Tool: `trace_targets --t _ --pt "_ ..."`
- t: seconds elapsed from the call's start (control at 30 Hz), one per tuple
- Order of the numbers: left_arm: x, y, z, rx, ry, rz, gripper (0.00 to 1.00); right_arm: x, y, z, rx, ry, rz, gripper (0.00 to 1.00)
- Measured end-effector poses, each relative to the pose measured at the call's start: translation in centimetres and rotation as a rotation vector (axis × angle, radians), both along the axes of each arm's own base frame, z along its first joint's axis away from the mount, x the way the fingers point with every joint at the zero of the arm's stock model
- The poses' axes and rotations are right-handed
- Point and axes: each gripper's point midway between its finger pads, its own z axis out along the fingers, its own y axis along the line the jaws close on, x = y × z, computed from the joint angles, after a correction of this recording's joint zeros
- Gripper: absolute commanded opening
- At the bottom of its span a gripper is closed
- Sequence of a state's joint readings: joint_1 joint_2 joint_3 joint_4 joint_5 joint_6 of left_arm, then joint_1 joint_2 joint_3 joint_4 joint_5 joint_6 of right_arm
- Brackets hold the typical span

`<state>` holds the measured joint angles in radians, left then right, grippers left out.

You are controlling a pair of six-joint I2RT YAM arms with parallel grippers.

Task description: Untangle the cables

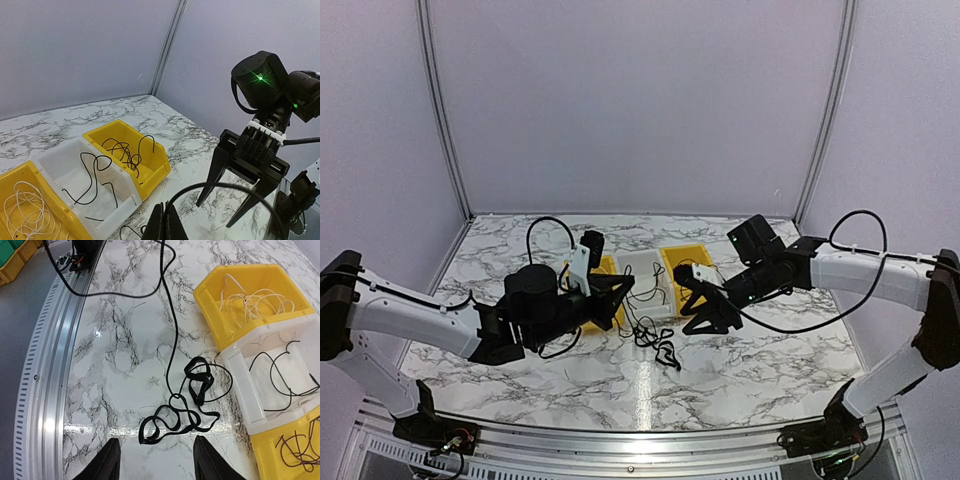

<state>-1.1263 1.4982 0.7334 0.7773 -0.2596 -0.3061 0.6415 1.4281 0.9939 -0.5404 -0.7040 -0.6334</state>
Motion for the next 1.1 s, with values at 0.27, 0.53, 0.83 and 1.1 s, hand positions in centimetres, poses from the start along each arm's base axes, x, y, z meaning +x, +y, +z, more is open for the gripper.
trace_targets --t 0.27,0.53,0.83,1.1 --pt "0.1 2.1 -2.6 0.030 0.042 0.067 0.00 0.9 2.7 -3.8 -0.038 -0.003 0.031 0.59" --pt "-0.5 4.9 0.1 -0.049 0.025 0.106 0.00 0.8 4.6 -8.9 -0.103 0.032 0.066 0.52" --pt "-1.6 8.4 7.1 -0.148 -0.059 0.140 0.00 1.9 5.1 -10.1 -0.105 0.017 0.035 0.10" --pt "-2.7 9.9 18.9 -0.158 -0.225 0.140 0.00 2.4 4.8 -10.5 -0.134 0.006 0.006 0.15"
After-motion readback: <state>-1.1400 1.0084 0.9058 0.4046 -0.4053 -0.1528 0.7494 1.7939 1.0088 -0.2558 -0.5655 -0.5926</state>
